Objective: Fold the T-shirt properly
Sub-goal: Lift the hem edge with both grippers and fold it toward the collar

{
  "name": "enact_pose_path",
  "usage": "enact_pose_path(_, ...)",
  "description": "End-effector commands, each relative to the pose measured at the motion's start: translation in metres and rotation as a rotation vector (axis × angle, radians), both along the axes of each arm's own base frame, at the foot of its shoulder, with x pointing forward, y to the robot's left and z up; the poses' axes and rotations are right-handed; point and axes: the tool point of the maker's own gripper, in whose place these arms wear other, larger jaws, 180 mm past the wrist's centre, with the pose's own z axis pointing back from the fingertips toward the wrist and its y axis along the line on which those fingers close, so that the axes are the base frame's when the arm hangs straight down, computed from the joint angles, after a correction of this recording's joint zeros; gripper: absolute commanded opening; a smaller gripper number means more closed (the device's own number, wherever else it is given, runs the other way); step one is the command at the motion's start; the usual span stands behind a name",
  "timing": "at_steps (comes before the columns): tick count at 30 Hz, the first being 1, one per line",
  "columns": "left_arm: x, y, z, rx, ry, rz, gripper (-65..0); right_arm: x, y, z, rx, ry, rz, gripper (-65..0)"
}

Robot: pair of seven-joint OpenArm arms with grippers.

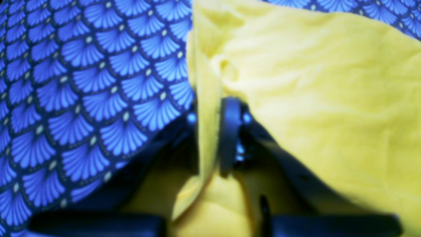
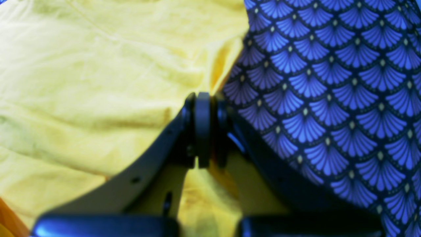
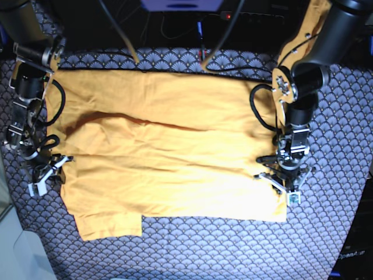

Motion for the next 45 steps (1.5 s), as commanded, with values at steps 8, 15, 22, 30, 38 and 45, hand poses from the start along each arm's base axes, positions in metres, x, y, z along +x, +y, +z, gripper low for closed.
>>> enact_pose_path(8, 0.011, 0.009, 0.015, 0.02, -0.021, 0.014, -65.0, 0.015, -0.004, 0.027, -0.002, -0.08, 0.004, -65.0)
enact_pose_path(15, 0.016, 0.026, 0.044, 0.078, -0.097, 0.035, -65.0, 0.018, -0.006, 0.043, -0.027, -0.124, 0.008, -65.0)
enact_pose_path(22, 0.016, -0.002, 0.072, 0.052, -0.115, -0.051, -65.0, 0.018, -0.009, 0.045, -0.03, -0.125, 0.005, -65.0)
enact_pose_path(30, -0.001, 0.004, 0.086, 0.1, -0.12, -0.048, -65.0, 0.002, -0.036, 0.05, -0.029, -0.156, -0.077, -65.0)
enact_pose_path(38, -0.027, 0.009, 0.076, 0.127, -0.108, -0.063, -65.0, -0.033, -0.035, 0.053, -0.109, -0.177, -0.062, -65.0)
enact_pose_path(45, -0.05, 0.01, 0.087, 0.17, -0.144, -0.053, -65.0, -0.058, -0.05, 0.068, -0.142, -0.228, -0.128, -65.0)
